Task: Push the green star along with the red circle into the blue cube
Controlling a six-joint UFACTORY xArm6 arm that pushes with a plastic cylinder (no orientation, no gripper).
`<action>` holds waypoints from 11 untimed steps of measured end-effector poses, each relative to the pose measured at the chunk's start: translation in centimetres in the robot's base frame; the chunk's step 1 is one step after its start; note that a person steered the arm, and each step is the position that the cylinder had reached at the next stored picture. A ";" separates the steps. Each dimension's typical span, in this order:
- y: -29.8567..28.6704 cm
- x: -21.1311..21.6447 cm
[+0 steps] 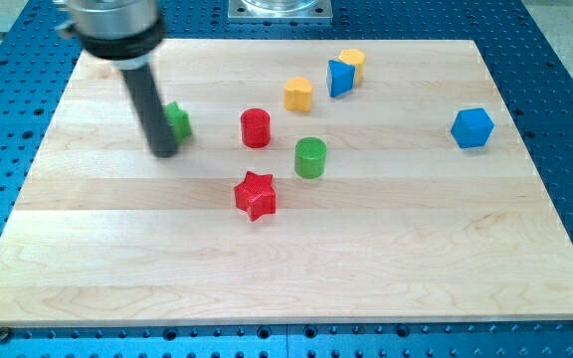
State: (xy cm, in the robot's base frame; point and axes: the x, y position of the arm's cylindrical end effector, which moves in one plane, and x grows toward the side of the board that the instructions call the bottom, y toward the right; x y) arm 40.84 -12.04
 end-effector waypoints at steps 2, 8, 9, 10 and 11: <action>-12.2 -3.2; 5.8 -3.2; 8.3 1.4; 16.3 1.7; 21.5 -1.8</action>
